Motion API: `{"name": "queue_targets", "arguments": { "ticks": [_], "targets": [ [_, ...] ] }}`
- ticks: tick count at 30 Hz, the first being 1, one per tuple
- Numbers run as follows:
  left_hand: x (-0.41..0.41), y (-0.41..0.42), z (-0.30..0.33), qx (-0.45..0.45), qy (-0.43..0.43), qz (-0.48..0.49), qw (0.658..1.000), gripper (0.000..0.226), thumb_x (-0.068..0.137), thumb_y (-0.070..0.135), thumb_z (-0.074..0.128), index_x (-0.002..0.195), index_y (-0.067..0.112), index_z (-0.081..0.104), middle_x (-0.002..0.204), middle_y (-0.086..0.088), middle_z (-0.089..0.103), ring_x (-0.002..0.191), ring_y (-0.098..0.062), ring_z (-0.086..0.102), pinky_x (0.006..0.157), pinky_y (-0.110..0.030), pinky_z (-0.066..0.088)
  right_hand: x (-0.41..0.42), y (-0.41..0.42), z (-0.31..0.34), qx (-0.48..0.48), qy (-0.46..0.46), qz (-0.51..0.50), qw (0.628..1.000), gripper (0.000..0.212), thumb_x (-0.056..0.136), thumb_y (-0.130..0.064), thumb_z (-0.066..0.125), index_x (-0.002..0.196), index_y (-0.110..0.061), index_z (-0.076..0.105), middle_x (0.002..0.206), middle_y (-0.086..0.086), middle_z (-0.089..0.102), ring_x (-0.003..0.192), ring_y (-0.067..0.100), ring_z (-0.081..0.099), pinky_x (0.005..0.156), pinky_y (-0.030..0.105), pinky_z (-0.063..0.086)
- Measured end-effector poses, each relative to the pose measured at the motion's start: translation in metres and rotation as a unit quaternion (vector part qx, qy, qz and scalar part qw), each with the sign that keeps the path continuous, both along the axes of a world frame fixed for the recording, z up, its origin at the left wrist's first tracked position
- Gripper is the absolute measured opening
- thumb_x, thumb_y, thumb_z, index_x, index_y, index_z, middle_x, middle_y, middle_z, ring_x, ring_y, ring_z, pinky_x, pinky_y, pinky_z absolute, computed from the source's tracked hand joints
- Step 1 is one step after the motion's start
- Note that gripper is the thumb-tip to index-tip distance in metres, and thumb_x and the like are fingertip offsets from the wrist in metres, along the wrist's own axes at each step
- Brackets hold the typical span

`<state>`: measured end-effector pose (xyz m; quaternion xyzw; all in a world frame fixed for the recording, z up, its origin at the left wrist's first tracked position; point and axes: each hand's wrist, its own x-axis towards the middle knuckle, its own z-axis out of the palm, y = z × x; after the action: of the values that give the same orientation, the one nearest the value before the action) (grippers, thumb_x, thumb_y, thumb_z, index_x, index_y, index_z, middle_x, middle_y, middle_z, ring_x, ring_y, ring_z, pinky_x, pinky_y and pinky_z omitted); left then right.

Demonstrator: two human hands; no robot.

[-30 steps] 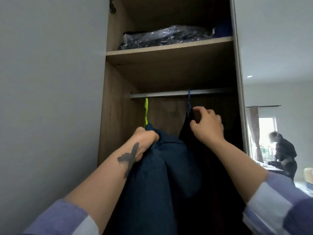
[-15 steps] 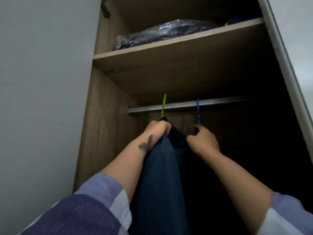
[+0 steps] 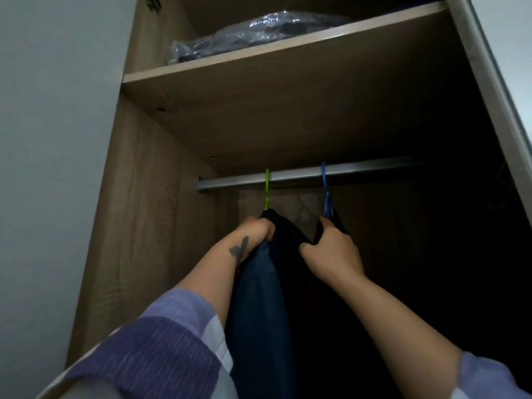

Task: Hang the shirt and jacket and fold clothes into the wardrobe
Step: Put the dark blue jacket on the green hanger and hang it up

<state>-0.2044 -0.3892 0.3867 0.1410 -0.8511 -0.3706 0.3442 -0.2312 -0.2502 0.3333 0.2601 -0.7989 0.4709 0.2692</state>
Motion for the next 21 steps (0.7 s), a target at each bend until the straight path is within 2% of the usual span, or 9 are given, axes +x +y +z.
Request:
{"name": "queue_targets", "arguments": {
  "ticks": [1, 3, 4, 6, 8, 13, 16, 19, 21],
  "targets": [
    [0.004, 0.003, 0.001, -0.018, -0.003, 0.011, 1.0, 0.006, 0.088, 0.003, 0.051, 0.086, 0.007, 0.056, 0.069, -0.001, 0.043, 0.066, -0.017, 0.048, 0.063, -0.029, 0.043, 0.0, 0.0, 0.0, -0.001, -0.001, 0.0, 1.0, 0.074, 0.089, -0.028, 0.057, 0.151, -0.023, 0.019, 0.129, 0.01, 0.056, 0.109, 0.028, 0.058, 0.075, 0.029, 0.044],
    [0.015, 0.007, 0.002, -0.069, -0.023, 0.04, 0.997, 0.029, 0.092, 0.008, 0.049, 0.118, -0.003, 0.055, 0.079, -0.006, 0.05, 0.087, -0.023, 0.054, 0.072, -0.028, 0.04, 0.002, 0.0, 0.0, 0.0, -0.005, -0.001, 1.0, 0.074, 0.088, -0.028, 0.057, 0.152, -0.024, 0.019, 0.128, 0.01, 0.057, 0.109, 0.029, 0.058, 0.077, 0.031, 0.046],
    [0.022, 0.012, 0.002, -0.102, -0.035, 0.049, 0.993, 0.035, 0.093, 0.01, 0.049, 0.125, -0.004, 0.05, 0.092, -0.009, 0.054, 0.094, -0.024, 0.055, 0.073, -0.028, 0.042, 0.003, 0.0, 0.0, 0.0, -0.007, 0.0, 1.0, 0.073, 0.089, -0.027, 0.057, 0.151, -0.024, 0.02, 0.128, 0.011, 0.056, 0.11, 0.029, 0.058, 0.078, 0.031, 0.046],
    [0.034, 0.015, -0.001, -0.159, -0.044, 0.079, 0.983, 0.041, 0.092, 0.013, 0.05, 0.131, 0.001, 0.045, 0.119, -0.013, 0.055, 0.097, -0.023, 0.054, 0.075, -0.028, 0.045, 0.007, 0.001, 0.0, -0.001, -0.012, -0.001, 1.0, 0.072, 0.089, -0.026, 0.055, 0.152, -0.024, 0.019, 0.131, 0.011, 0.055, 0.112, 0.03, 0.056, 0.079, 0.032, 0.045],
    [0.052, 0.021, -0.013, -0.22, -0.031, 0.111, 0.969, 0.052, 0.09, 0.015, 0.052, 0.139, 0.01, 0.037, 0.133, -0.011, 0.05, 0.106, -0.024, 0.054, 0.084, -0.03, 0.048, 0.013, 0.003, 0.0, -0.003, -0.014, -0.003, 1.0, 0.071, 0.09, -0.026, 0.053, 0.152, -0.025, 0.018, 0.134, 0.012, 0.053, 0.115, 0.032, 0.055, 0.084, 0.034, 0.046],
    [0.095, 0.023, -0.067, -0.27, 0.067, 0.117, 0.953, 0.064, 0.097, 0.04, 0.042, 0.151, 0.016, 0.015, 0.153, -0.004, 0.031, 0.132, -0.023, 0.04, 0.101, -0.038, 0.042, 0.04, 0.014, -0.015, 0.022, 0.017, -0.026, 0.999, 0.071, 0.092, -0.033, 0.051, 0.152, -0.026, 0.014, 0.137, 0.013, 0.051, 0.117, 0.033, 0.054, 0.085, 0.035, 0.047],
    [0.125, 0.022, -0.098, -0.272, 0.072, 0.124, 0.952, 0.068, 0.097, 0.048, 0.039, 0.151, 0.016, 0.014, 0.155, -0.001, 0.026, 0.135, -0.02, 0.037, 0.104, -0.038, 0.039, 0.061, 0.021, -0.034, 0.036, 0.049, -0.023, 0.998, 0.075, 0.092, -0.036, 0.052, 0.153, -0.027, 0.01, 0.151, 0.009, 0.035, 0.13, 0.031, 0.043, 0.096, 0.038, 0.043],
    [0.159, 0.027, -0.129, -0.272, 0.054, 0.15, 0.949, 0.067, 0.097, 0.044, 0.042, 0.151, 0.016, 0.015, 0.155, 0.0, 0.027, 0.136, -0.019, 0.036, 0.106, -0.039, 0.036, 0.088, 0.027, -0.065, 0.069, 0.09, -0.068, 0.991, 0.081, 0.091, -0.039, 0.053, 0.153, -0.026, 0.003, 0.16, 0.011, 0.01, 0.144, 0.032, 0.018, 0.112, 0.045, 0.025],
    [0.181, 0.031, -0.151, -0.273, 0.028, 0.179, 0.945, 0.066, 0.096, 0.039, 0.044, 0.15, 0.016, 0.016, 0.155, -0.002, 0.027, 0.138, -0.019, 0.033, 0.111, -0.044, 0.031, 0.108, 0.032, -0.09, 0.088, 0.142, -0.123, 0.978, 0.083, 0.089, -0.039, 0.054, 0.153, -0.025, 0.003, 0.16, 0.014, 0.001, 0.147, 0.033, 0.003, 0.116, 0.05, 0.01]
  ]
}}
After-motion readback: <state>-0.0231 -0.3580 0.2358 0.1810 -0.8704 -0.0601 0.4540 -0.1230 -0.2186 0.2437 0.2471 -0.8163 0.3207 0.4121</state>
